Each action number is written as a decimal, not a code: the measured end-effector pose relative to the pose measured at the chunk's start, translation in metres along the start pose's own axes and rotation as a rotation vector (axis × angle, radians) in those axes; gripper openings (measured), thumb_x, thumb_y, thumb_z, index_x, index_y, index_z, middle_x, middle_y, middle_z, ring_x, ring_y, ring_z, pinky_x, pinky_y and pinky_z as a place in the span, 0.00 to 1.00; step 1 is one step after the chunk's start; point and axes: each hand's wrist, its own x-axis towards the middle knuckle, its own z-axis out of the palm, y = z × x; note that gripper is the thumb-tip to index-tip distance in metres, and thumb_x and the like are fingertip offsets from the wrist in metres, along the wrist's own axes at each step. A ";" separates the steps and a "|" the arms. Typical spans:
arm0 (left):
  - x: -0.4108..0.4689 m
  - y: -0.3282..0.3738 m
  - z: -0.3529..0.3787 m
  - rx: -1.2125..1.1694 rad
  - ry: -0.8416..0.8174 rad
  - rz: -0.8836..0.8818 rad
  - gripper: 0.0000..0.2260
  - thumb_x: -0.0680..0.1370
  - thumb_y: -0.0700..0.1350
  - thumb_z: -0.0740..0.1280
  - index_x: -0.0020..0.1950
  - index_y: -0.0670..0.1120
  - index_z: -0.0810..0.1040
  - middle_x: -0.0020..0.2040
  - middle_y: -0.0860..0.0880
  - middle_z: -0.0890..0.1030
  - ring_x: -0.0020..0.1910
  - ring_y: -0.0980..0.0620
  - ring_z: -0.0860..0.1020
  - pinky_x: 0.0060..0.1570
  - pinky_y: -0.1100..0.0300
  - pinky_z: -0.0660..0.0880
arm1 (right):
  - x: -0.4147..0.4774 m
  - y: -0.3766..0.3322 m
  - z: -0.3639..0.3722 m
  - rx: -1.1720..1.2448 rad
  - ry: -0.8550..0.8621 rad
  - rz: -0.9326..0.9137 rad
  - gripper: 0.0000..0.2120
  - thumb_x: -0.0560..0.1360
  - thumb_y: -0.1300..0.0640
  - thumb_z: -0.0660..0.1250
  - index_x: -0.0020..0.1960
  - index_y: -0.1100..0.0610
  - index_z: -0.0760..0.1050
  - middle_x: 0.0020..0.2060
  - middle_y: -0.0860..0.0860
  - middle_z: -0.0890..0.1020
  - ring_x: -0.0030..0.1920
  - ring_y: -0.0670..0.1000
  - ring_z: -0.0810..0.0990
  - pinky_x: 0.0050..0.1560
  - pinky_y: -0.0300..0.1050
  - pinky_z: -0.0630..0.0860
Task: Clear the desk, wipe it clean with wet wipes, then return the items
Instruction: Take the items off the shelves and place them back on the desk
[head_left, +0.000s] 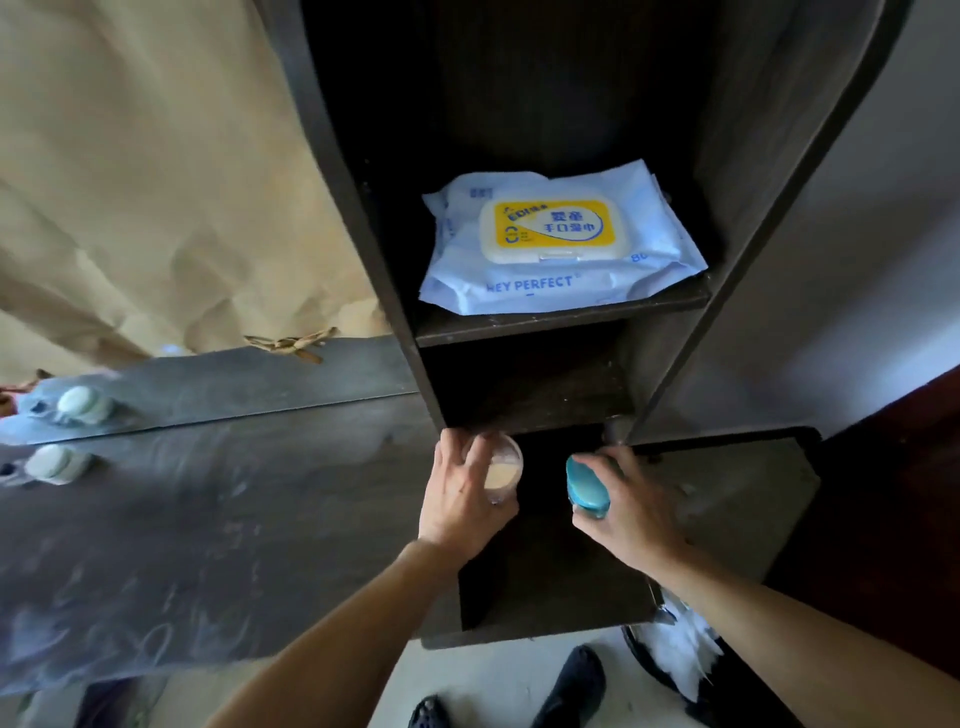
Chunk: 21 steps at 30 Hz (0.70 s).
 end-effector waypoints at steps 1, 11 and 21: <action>-0.012 -0.009 -0.009 0.013 0.002 -0.001 0.30 0.61 0.46 0.75 0.61 0.47 0.71 0.54 0.44 0.68 0.52 0.43 0.71 0.48 0.54 0.75 | 0.000 -0.009 0.006 0.028 -0.023 -0.018 0.29 0.60 0.53 0.76 0.60 0.50 0.74 0.54 0.48 0.72 0.44 0.50 0.78 0.38 0.37 0.74; -0.127 -0.154 -0.130 0.073 0.113 -0.217 0.29 0.60 0.49 0.76 0.60 0.48 0.74 0.51 0.45 0.70 0.46 0.43 0.75 0.40 0.56 0.77 | 0.007 -0.169 0.085 0.051 -0.145 -0.163 0.28 0.64 0.52 0.74 0.63 0.48 0.72 0.57 0.46 0.69 0.51 0.49 0.77 0.44 0.45 0.78; -0.219 -0.297 -0.243 0.125 0.177 -0.385 0.25 0.64 0.48 0.73 0.60 0.50 0.73 0.52 0.47 0.67 0.51 0.44 0.72 0.44 0.53 0.77 | 0.013 -0.347 0.174 0.067 -0.230 -0.258 0.29 0.65 0.51 0.74 0.64 0.47 0.70 0.58 0.46 0.69 0.48 0.53 0.79 0.45 0.49 0.78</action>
